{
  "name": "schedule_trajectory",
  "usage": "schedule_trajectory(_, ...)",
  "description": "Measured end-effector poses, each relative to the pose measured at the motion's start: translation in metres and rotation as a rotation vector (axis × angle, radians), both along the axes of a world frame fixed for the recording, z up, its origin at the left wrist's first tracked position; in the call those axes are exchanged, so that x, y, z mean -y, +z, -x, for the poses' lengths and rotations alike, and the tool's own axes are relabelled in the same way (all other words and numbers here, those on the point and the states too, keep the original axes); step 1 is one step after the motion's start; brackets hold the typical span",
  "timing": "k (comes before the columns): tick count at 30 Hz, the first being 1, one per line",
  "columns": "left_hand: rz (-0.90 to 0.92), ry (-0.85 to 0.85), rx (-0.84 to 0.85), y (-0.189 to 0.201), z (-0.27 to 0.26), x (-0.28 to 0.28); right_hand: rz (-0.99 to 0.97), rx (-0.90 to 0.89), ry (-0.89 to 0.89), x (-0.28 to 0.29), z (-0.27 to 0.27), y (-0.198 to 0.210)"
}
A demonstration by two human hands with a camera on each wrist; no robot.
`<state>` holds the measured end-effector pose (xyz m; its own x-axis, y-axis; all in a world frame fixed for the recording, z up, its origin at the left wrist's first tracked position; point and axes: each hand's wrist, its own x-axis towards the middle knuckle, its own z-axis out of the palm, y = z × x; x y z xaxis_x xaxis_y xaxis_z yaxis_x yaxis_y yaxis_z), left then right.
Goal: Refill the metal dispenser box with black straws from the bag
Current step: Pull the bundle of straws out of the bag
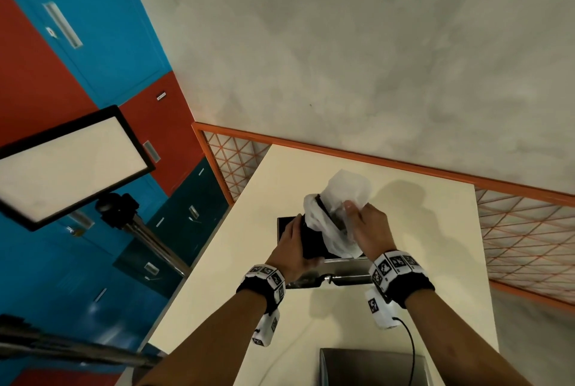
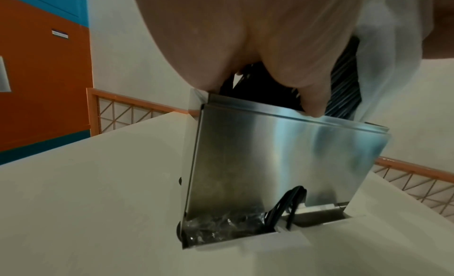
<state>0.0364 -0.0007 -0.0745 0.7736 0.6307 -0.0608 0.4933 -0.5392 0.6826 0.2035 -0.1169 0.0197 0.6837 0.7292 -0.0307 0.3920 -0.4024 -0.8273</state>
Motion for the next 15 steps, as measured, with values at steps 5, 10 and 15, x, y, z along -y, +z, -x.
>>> schedule_trajectory(5, 0.038, 0.069, 0.075, -0.009, -0.004, -0.002, 0.074, -0.047, 0.009, -0.002, -0.005, 0.002)
schedule_trajectory(10, 0.077, 0.051, 0.099, -0.016, -0.004, -0.005, 0.062, 0.198, 0.244, -0.002, 0.005, -0.001)
schedule_trajectory(15, 0.069, -0.014, 0.132, -0.007, -0.003, -0.007, 0.132, 0.3, 0.354, 0.0, 0.006, -0.02)
